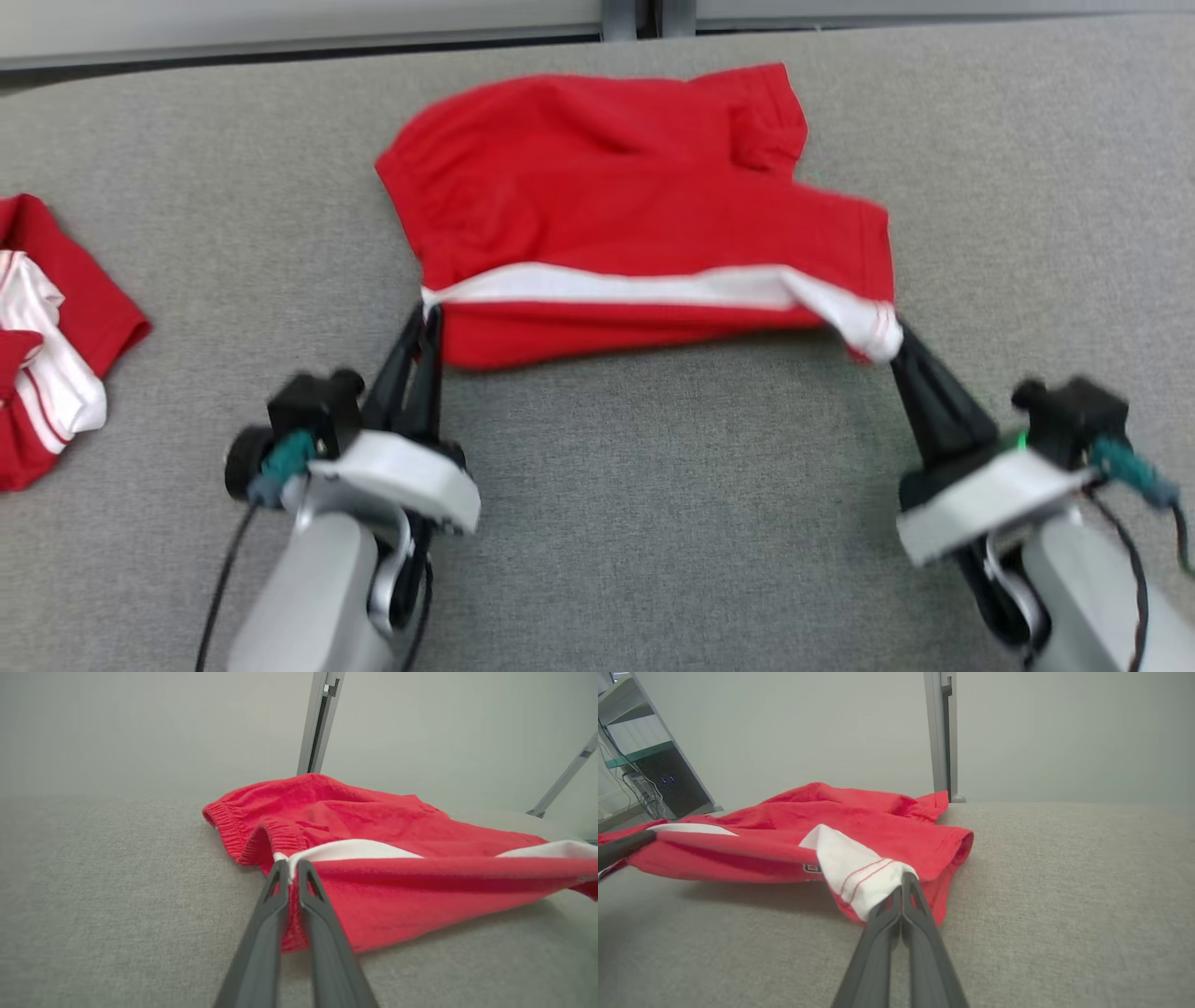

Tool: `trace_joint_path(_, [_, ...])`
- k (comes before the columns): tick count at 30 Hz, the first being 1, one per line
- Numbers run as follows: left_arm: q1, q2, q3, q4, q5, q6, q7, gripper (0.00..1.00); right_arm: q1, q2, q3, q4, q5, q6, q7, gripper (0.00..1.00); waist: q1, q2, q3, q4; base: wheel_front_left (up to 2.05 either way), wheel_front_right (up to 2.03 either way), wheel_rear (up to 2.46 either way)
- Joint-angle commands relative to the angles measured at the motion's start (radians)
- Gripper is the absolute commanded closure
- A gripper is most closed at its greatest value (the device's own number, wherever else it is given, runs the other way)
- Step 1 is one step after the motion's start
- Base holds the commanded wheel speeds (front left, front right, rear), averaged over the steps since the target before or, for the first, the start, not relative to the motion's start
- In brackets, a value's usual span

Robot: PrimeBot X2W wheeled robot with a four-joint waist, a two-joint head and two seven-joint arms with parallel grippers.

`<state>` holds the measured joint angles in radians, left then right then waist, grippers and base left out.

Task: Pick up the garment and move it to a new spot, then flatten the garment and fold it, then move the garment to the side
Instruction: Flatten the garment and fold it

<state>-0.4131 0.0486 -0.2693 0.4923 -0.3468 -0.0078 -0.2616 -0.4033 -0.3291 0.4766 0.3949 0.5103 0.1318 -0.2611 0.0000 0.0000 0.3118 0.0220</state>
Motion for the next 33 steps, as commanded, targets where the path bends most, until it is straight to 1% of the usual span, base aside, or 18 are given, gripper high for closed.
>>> trace_joint_path(1, [0.035,0.005,-0.001,-0.023,0.008,0.0,-0.005,1.0,0.045,0.002,-0.016,-0.019,-0.008,-0.002,-0.006,1.0,0.0,0.0,-0.024,0.013,0.0,0.0,0.0])
trace_joint_path(5, [0.154,0.005,0.009,-0.126,0.027,0.017,-0.005,1.0,0.191,0.015,-0.08,-0.094,-0.049,-0.002,-0.006,1.0,0.0,0.0,-0.066,0.014,0.0,0.0,0.0])
trace_joint_path(9, [0.272,0.005,0.027,-0.212,0.041,0.024,-0.005,1.0,0.314,0.023,-0.114,-0.17,-0.08,-0.002,-0.006,1.0,0.0,0.0,-0.107,0.009,0.0,0.0,0.0])
trace_joint_path(14, [0.397,0.005,0.035,-0.281,0.052,0.031,-0.005,1.0,0.451,0.021,-0.133,-0.236,-0.113,-0.002,-0.006,1.0,0.0,0.0,-0.146,0.005,0.0,0.0,0.0])
trace_joint_path(19, [0.462,0.005,0.031,-0.328,0.047,0.041,-0.005,1.0,0.539,0.024,-0.158,-0.284,-0.13,-0.002,0.01,1.0,0.0,0.0,-0.165,0.006,0.0,0.0,0.0])
trace_joint_path(22, [0.473,0.005,0.031,-0.345,0.038,0.045,0.001,1.0,0.559,0.025,-0.178,-0.304,-0.133,-0.002,0.023,1.0,0.0,0.0,-0.167,0.008,0.0,0.0,0.0])
trace_joint_path(25, [0.452,0.01,0.034,-0.342,0.027,0.043,0.019,1.0,0.538,0.026,-0.193,-0.316,-0.138,-0.002,0.032,1.0,0.0,0.0,-0.159,0.009,0.0,0.0,0.0])
trace_joint_path(29, [0.383,0.01,0.035,-0.315,0.009,0.03,0.047,1.0,0.454,0.006,-0.192,-0.308,-0.13,-0.002,0.04,1.0,0.0,0.0,-0.13,0.013,0.0,0.0,0.0])
trace_joint_path(33, [0.287,0.009,0.039,-0.271,-0.007,0.023,0.061,1.0,0.312,-0.029,-0.171,-0.264,-0.104,-0.002,0.038,1.0,0.0,0.0,-0.076,0.021,0.0,0.0,0.0])
